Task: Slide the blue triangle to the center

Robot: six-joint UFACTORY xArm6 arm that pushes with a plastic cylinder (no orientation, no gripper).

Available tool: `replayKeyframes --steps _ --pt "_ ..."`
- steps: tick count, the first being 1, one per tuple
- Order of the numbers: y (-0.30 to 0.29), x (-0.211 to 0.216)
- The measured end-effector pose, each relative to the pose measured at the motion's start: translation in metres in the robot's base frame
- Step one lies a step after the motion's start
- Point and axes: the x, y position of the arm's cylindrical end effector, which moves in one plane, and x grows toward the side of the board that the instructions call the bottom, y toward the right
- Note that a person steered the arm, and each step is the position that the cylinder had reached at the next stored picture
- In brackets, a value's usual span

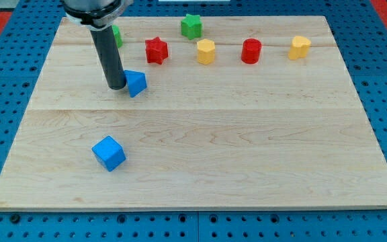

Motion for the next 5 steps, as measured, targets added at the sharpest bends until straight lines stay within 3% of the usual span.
replayKeyframes --steps 5 --pt "0.038 -0.036"
